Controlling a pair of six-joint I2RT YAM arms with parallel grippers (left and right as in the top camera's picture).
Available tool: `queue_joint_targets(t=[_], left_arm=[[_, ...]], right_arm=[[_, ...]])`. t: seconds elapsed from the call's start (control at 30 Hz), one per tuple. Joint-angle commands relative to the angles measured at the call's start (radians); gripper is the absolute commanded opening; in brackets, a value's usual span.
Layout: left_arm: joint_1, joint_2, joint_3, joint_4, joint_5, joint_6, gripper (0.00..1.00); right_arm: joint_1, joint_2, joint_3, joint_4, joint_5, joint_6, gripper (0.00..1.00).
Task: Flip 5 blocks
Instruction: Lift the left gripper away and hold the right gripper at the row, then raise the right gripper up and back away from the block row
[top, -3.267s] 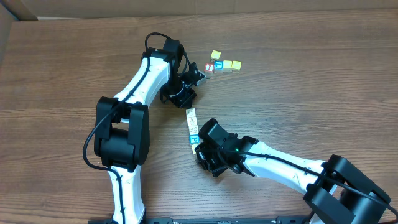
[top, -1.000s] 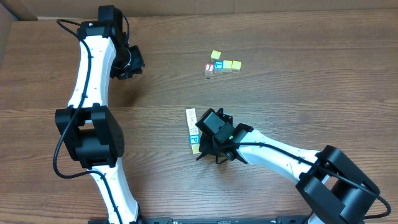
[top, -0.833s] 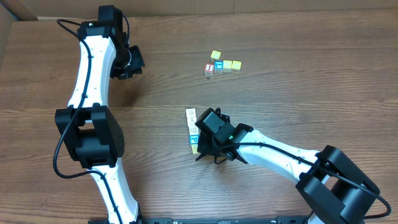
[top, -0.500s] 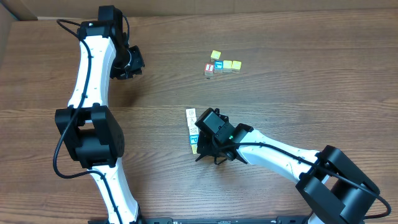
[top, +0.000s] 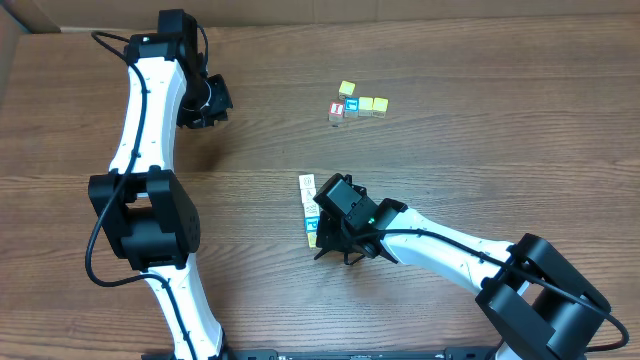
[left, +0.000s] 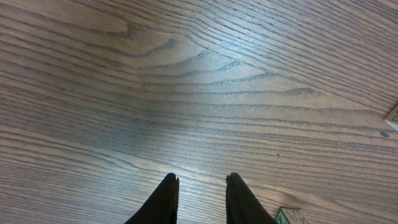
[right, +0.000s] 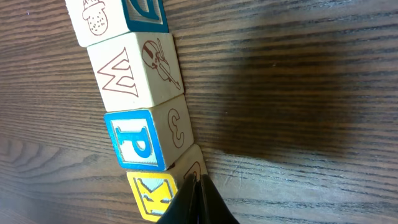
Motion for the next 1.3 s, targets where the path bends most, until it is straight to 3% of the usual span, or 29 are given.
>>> queue_joint_targets(t=[0.0, 0.13, 0.23, 0.37, 0.53, 0.6, 0.63, 0.7, 0.77, 1.27], left_arm=[[0.003, 0.01, 0.014, -0.006, -0.01, -0.005, 0.19], [0.003, 0.01, 0.014, -0.01, -0.01, -0.005, 0.18], [0.003, 0.01, 0.014, -0.017, -0.009, -0.005, 0.12], [0.004, 0.01, 0.014, -0.029, -0.01, 0.004, 0.08], [0.003, 0.01, 0.014, -0.029, -0.01, 0.029, 0.36], [0.003, 0.01, 0.014, -0.029, -0.01, 0.029, 0.53], [0.003, 0.01, 0.014, -0.029, -0.01, 0.029, 0.68], [0.003, 0.01, 0.014, -0.029, -0.01, 0.028, 0.98], [0.003, 0.01, 0.014, -0.029, -0.009, 0.028, 1.0], [0.003, 0.01, 0.014, -0.028, -0.009, 0.028, 1.0]], right_arm=[[0.006, 0.005, -0.008, 0.006, -0.002, -0.007, 0.04], [0.003, 0.005, -0.008, 0.005, 0.0, -0.008, 0.04], [-0.027, -0.002, 0.014, -0.029, 0.013, -0.009, 0.04], [-0.117, -0.042, 0.127, -0.181, 0.006, -0.168, 0.09], [-0.23, -0.067, 0.368, -0.465, 0.002, -0.409, 0.32], [-0.263, -0.067, 0.439, -0.544, 0.002, -0.489, 0.41], [-0.278, -0.067, 0.465, -0.573, 0.002, -0.525, 0.48], [-0.307, -0.067, 0.489, -0.605, 0.003, -0.587, 0.7], [-0.335, -0.067, 0.489, -0.622, 0.01, -0.639, 0.99], [-0.388, -0.067, 0.488, -0.653, 0.058, -0.662, 1.0]])
